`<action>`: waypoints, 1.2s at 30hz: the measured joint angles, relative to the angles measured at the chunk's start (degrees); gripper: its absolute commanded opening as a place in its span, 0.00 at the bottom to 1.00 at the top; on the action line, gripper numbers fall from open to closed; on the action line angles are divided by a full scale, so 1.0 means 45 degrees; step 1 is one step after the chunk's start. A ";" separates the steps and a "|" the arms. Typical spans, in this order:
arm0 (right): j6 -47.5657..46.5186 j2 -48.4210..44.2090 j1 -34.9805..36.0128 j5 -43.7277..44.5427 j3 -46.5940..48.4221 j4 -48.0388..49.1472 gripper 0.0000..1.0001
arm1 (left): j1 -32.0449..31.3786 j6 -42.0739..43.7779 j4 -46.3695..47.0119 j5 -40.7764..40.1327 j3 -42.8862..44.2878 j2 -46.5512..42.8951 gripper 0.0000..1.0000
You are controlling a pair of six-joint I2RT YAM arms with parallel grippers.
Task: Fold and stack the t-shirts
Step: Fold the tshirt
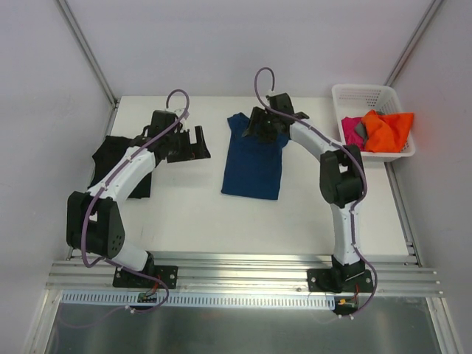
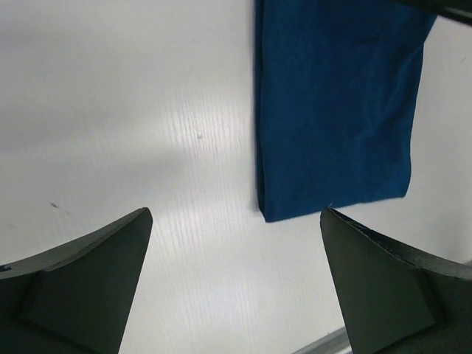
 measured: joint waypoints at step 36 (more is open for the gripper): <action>0.3113 -0.5863 -0.2186 -0.2846 -1.0661 0.0136 0.58 | -0.0194 -0.2676 0.1598 0.4872 -0.0306 0.5270 0.65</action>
